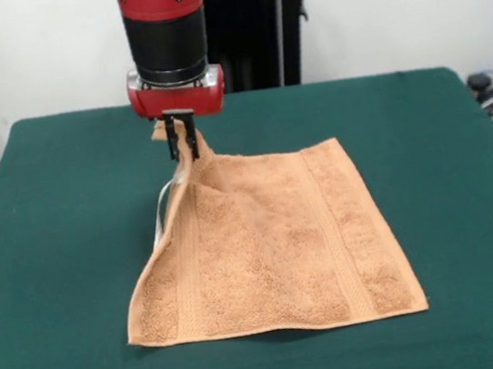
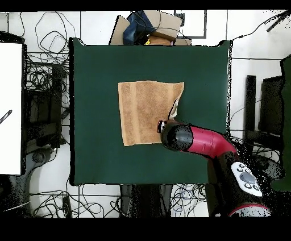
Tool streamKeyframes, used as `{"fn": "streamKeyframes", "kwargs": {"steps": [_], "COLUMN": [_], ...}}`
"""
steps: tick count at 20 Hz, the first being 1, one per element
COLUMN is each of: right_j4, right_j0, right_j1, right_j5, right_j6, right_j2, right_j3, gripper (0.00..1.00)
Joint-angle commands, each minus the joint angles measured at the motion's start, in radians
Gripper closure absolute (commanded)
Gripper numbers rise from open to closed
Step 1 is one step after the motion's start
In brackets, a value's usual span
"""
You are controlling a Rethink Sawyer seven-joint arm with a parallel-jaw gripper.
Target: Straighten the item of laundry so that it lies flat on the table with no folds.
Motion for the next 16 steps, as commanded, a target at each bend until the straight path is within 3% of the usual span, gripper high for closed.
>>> {"fn": "streamKeyframes", "kwargs": {"steps": [1, 16], "right_j4": [-0.039, -0.072], "right_j0": [-0.015, -0.064], "right_j1": [0.016, 0.077], "right_j5": [-0.019, -0.035], "right_j6": [0.052, 0.013], "right_j2": [0.043, 0.054], "right_j3": [0.014, -0.038], "gripper": [1.00, 1.00]}}
